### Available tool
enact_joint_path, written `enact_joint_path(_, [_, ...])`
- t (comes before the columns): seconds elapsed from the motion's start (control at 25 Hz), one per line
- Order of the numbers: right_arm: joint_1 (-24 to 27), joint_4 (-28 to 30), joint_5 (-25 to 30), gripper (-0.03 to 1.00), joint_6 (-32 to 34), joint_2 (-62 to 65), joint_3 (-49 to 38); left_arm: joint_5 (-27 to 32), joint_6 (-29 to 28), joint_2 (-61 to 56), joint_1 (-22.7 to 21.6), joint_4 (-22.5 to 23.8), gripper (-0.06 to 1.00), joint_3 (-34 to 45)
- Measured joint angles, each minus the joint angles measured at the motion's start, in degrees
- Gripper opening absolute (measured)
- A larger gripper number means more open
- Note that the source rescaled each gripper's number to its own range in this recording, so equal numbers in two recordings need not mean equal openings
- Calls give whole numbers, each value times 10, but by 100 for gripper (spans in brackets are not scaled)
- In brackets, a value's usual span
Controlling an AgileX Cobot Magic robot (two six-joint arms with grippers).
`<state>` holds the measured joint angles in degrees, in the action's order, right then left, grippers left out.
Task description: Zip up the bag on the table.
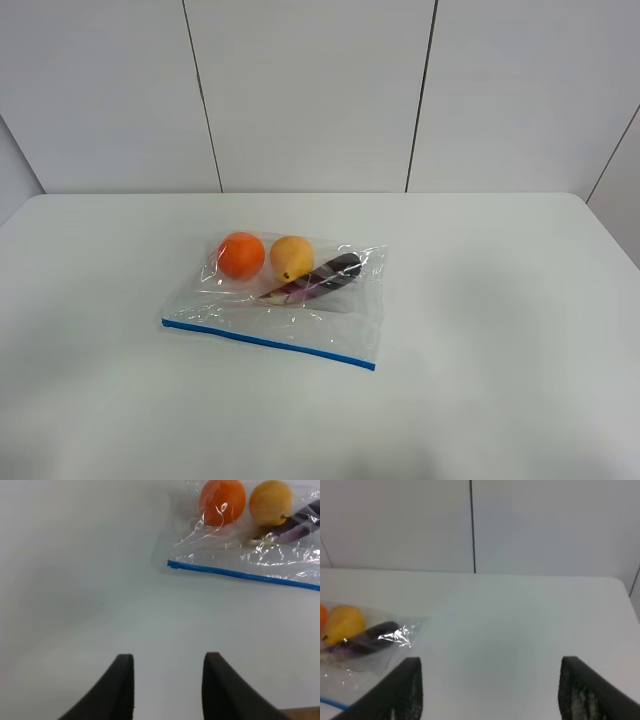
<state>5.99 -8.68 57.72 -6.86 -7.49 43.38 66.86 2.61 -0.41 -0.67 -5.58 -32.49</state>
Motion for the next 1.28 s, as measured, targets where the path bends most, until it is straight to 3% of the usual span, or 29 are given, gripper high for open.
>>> enact_joint_path(0.56, [0,0,19,89,3,78,-140,0,0,0,0,0,50,0])
enact_joint_path(0.76, [0,0,8,88,-3,78,-148,0,0,0,0,0,50,0])
enact_joint_path(0.96, [0,0,8,77,-3,78,-153,0,0,0,0,0,50,0])
enact_joint_path(1.28, [0,1,8,75,-3,78,-153,0,0,0,0,0,50,0])
